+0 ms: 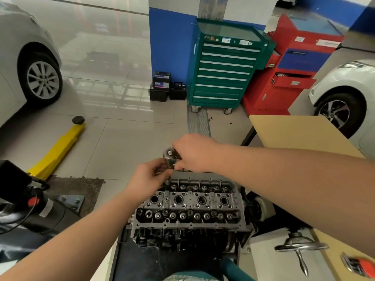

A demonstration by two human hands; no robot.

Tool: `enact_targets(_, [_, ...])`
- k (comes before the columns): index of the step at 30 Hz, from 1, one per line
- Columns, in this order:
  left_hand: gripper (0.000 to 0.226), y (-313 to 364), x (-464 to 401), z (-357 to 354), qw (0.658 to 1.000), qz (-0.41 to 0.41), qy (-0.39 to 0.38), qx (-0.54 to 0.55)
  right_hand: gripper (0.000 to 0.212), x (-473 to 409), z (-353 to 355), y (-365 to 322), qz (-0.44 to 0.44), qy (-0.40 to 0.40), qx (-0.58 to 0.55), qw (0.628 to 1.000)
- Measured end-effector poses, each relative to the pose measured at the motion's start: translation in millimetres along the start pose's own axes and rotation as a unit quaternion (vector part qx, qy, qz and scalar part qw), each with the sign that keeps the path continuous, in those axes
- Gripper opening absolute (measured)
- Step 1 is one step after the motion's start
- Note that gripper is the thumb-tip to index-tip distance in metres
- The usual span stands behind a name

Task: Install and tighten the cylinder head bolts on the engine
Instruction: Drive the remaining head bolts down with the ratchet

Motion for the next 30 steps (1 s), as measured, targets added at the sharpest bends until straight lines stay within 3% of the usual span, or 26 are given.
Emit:
enact_targets(2, [0.025,-1.8,1.3,-2.6,1.000,0.009,-0.002,0.012,0.043,5.5,-15.8,9.6,-0.082,-0.020,-0.068,0.994])
enact_targets(5, [0.026,0.6,-0.7,-10.3,0.997,-0.005,0.008,-0.082,0.037,10.2,-23.3,-0.1,-0.097,-0.019,-0.105,0.990])
enact_targets(8, [0.023,2.2,-3.4,-3.1,0.994,-0.017,0.014,-0.104,0.032,2.7,-13.8,-9.6,-0.048,-0.023,-0.030,0.998])
enact_targets(12, [0.008,5.6,-5.2,-13.1,0.990,-0.018,-0.095,-0.101,0.020,-0.1,5.0,-19.9,0.123,-0.022,0.047,0.991])
enact_targets(14, [0.006,5.1,-8.3,-14.0,0.989,-0.006,-0.112,-0.098,0.020,-2.4,6.8,-25.3,0.147,-0.013,0.074,0.986])
enact_targets(16, [0.012,1.9,-8.1,-8.7,0.992,0.003,-0.103,-0.070,0.015,-8.1,7.9,-22.7,0.090,0.003,0.082,0.993])
enact_targets(19, [0.020,-1.8,-3.5,-7.9,0.994,0.021,-0.104,-0.001,0.039,-1.4,-14.2,5.7,-0.089,-0.055,-0.036,0.994])
enact_targets(21, [0.016,-0.3,-5.9,-16.1,0.992,0.010,-0.111,-0.055,0.036,11.1,-37.5,6.7,-0.155,-0.112,-0.170,0.967])
enact_targets(22, [0.009,0.8,-8.5,-18.1,0.991,0.003,-0.105,-0.085,0.035,13.1,-41.3,1.7,-0.158,-0.120,-0.176,0.964])
enact_targets(26, [0.017,0.4,-15.0,-14.2,0.987,-0.012,-0.130,-0.096,0.030,-1.7,-17.9,-16.0,-0.041,-0.079,-0.002,0.996])
enact_targets(28, [0.012,0.4,-15.6,-14.6,0.983,0.002,-0.161,-0.092,0.024,-6.0,-5.8,-21.7,0.051,-0.070,0.029,0.996])
enact_targets(30, [0.008,1.4,-17.7,-15.7,0.982,0.004,-0.168,-0.087,0.030,-10.8,2.2,-20.3,0.081,-0.046,0.045,0.995])
Point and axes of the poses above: each hand's wrist, its own x-axis away from the middle knuckle, its own z-axis out of the back of the hand, y = z × x, the point moved 10 cm from there along -x, towards the middle knuckle, and after that the axes turned 8 degrees about x, right-handed, at the moved point
